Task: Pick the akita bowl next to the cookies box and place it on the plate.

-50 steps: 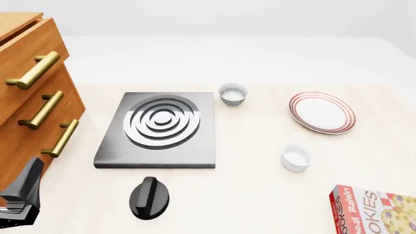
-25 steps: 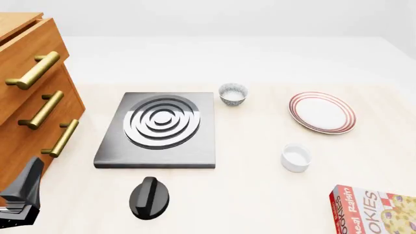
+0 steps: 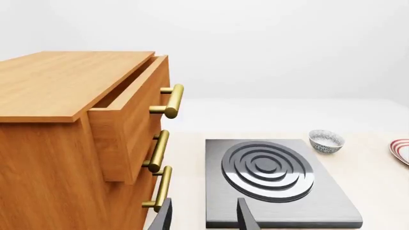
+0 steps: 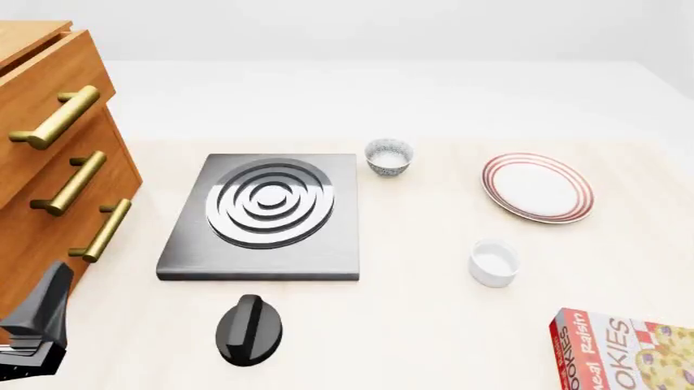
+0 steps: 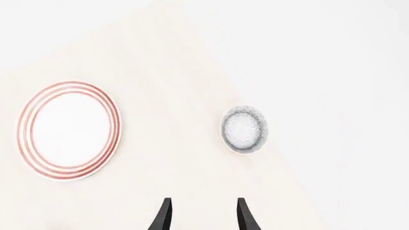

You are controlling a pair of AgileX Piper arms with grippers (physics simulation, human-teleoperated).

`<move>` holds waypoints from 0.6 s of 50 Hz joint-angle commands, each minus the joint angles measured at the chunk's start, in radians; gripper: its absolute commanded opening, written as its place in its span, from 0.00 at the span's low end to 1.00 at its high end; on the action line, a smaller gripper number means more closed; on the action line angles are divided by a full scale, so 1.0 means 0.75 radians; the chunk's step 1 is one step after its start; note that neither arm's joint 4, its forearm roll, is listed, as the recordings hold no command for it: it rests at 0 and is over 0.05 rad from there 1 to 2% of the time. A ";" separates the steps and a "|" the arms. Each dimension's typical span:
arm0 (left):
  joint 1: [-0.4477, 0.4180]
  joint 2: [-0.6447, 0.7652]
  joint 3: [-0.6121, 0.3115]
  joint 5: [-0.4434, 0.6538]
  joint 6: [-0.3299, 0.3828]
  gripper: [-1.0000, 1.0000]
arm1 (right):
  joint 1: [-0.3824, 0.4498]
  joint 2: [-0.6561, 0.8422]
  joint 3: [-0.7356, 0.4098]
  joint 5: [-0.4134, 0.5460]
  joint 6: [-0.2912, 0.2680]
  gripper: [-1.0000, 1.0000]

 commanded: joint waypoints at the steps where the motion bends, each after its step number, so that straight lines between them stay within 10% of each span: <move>1: 0.000 0.000 0.000 0.000 0.000 1.00 | -0.040 0.081 -0.085 0.017 -0.008 1.00; 30: 0.000 0.000 0.000 0.000 0.000 1.00 | -0.110 0.277 -0.226 -0.004 -0.038 1.00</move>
